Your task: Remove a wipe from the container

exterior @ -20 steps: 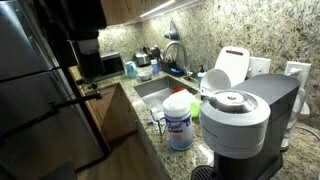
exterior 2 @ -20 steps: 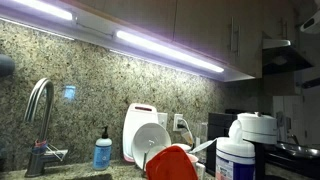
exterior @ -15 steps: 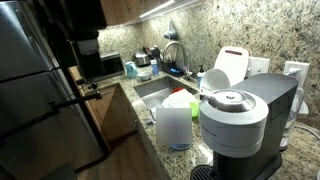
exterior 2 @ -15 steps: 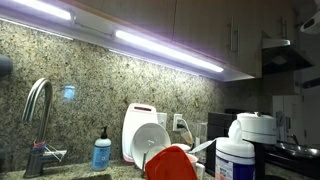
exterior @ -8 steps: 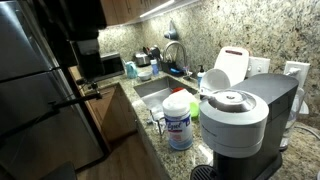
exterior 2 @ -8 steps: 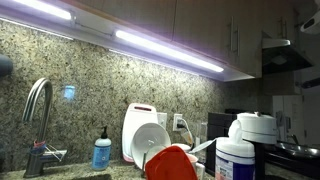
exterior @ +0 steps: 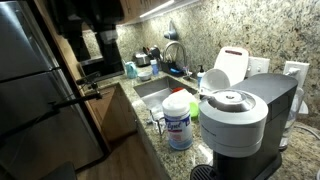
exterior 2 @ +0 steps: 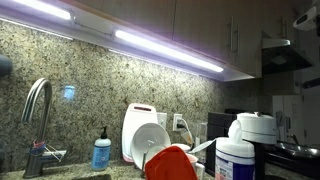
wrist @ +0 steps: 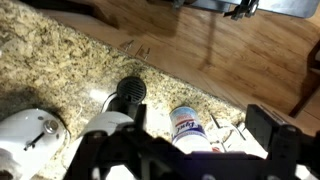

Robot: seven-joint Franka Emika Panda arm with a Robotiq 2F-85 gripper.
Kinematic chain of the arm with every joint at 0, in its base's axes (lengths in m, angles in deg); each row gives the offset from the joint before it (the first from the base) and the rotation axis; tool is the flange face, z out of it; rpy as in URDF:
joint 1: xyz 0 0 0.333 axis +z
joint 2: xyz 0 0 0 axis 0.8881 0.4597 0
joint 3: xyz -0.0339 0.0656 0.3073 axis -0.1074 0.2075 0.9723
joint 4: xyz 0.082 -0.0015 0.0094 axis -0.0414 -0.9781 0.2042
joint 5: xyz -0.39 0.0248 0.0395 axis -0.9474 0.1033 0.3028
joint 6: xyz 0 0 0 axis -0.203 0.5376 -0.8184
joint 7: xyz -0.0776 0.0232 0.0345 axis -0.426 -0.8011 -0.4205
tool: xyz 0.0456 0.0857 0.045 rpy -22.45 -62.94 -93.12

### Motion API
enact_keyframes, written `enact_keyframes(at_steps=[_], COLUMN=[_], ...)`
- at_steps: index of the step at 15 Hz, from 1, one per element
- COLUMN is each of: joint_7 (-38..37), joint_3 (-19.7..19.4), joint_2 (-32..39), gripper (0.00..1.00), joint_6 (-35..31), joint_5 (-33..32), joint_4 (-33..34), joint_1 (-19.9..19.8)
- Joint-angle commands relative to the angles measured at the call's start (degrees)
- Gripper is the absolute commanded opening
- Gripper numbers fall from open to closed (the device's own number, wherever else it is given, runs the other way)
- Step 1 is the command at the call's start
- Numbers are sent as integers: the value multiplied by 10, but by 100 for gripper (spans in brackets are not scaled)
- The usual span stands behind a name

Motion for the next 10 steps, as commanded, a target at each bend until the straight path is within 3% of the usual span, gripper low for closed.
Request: enact_keyframes(at_steps=[1,5,10], joint_7=[22,29,27], joint_3=[29,60,76], joint_2=[23,67,172], gripper=[100,100,100], joint_6=[-79,-174,-205], joint_5=[-11,-23,-23], joint_4=[6,9,50], joint_1=[23,42,47])
